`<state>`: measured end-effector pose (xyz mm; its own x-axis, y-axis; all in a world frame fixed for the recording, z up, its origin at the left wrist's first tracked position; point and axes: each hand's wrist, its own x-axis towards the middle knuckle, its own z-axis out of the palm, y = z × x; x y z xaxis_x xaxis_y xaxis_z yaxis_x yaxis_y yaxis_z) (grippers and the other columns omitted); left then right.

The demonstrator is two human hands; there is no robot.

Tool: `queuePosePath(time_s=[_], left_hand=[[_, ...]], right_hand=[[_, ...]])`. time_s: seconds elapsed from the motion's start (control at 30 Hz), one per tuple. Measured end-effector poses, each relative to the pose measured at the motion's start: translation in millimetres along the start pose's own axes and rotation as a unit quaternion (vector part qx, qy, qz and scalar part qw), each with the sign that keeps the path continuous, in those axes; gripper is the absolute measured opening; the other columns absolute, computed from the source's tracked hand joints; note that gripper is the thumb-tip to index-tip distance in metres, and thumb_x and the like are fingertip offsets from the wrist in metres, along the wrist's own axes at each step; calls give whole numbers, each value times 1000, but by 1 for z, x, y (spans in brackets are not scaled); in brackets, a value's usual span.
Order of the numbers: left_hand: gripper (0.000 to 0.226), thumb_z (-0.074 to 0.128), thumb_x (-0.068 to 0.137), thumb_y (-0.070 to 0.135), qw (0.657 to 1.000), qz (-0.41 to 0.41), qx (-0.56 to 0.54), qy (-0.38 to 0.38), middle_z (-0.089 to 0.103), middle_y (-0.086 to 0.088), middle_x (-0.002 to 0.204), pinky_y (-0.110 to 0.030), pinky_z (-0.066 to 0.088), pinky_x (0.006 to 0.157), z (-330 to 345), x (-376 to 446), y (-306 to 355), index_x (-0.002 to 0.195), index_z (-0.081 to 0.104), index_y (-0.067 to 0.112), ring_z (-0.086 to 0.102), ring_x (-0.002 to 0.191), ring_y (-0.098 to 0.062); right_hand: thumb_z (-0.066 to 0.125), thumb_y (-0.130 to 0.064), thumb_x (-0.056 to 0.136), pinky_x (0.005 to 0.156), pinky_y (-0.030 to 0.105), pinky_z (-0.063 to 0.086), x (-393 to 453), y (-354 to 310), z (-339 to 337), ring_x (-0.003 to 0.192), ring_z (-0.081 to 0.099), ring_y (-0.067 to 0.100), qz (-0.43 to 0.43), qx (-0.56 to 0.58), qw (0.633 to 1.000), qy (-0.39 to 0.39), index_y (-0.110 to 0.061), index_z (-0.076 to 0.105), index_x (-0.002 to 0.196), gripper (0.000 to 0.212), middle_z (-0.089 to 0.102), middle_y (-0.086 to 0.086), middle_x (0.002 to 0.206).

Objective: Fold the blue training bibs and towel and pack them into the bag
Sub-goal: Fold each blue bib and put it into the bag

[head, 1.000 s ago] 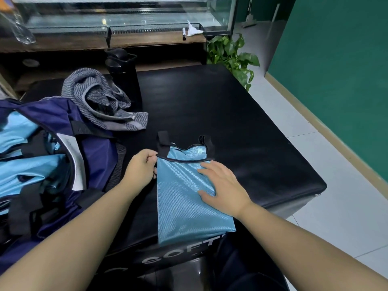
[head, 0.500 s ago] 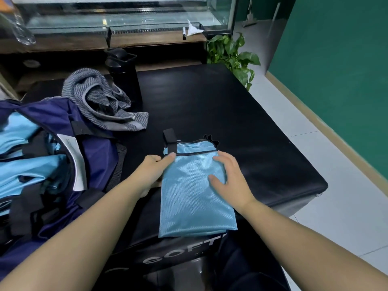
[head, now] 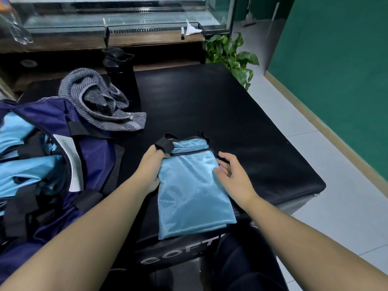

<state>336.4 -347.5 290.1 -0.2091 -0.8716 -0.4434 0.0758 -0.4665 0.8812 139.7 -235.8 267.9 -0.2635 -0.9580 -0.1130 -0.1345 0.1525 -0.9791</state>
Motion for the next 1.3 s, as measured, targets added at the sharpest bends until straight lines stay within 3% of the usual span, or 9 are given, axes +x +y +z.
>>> queuePosePath(time_s=[0.17,0.3,0.37,0.47,0.63,0.7,0.9,1.03,1.3], left_hand=[[10,57,83,-5,999,20,41,23,66,-12,83,-29,53,65,-23,1,-4,88,57,3,62,77,-27],[75,75,73,5,971,112,199,66,49,-6,129,-34,46,96,-35,-9,-4,137,36,7,53,111,-20],[77,71,78,2,909,215,346,91,37,-5,136,-28,32,108,-43,-25,-6,143,30,11,39,124,-14],[50,57,84,9,786,410,462,-9,45,1,134,-26,27,112,-55,-56,-19,133,48,11,36,129,-6],[53,36,80,10,676,448,562,-164,50,10,136,-20,24,114,-72,-86,-52,128,56,18,36,135,-4],[60,35,75,10,688,417,561,-197,45,17,139,-15,19,113,-76,-91,-66,130,56,22,29,137,5],[47,54,79,15,782,351,492,-154,48,18,131,-6,20,107,-64,-96,-78,125,59,20,36,129,9],[44,58,83,-2,815,338,463,-82,55,14,120,-8,30,102,-54,-95,-78,122,60,17,50,116,-3],[31,57,93,20,876,259,405,-38,63,23,107,-3,38,80,-43,-113,-60,119,54,36,57,97,8]], right_hand=[[56,-12,94,106,16,37,-1,5,3,127,44,1,-67,-71,995,6,-29,46,128,40,45,-9,138],[54,-8,93,111,12,21,-7,11,5,136,31,1,-173,-223,959,-16,-23,56,121,32,39,-16,140],[56,-10,90,110,8,12,-14,13,4,141,21,3,-209,-258,942,-38,-19,60,118,29,39,-14,140],[56,-32,88,112,11,14,-34,20,-5,141,20,-1,-244,-285,922,-91,-17,61,118,34,42,-13,140],[59,-55,83,114,12,10,-60,29,-25,142,19,2,-293,-425,833,-201,-16,50,130,62,38,-8,146],[56,-52,84,114,11,8,-62,31,-28,140,20,3,-290,-444,824,-198,-15,50,129,59,40,-3,145],[67,-13,87,109,12,27,-63,19,-18,126,36,-11,-194,-318,923,-93,-14,69,113,26,54,-15,127],[61,-16,92,87,14,43,-66,-11,-7,94,59,3,-123,-253,957,-75,-22,72,101,16,68,-20,99],[57,-26,91,65,28,40,-67,-48,8,66,45,7,-91,-202,975,-19,-3,60,83,24,56,5,73]])
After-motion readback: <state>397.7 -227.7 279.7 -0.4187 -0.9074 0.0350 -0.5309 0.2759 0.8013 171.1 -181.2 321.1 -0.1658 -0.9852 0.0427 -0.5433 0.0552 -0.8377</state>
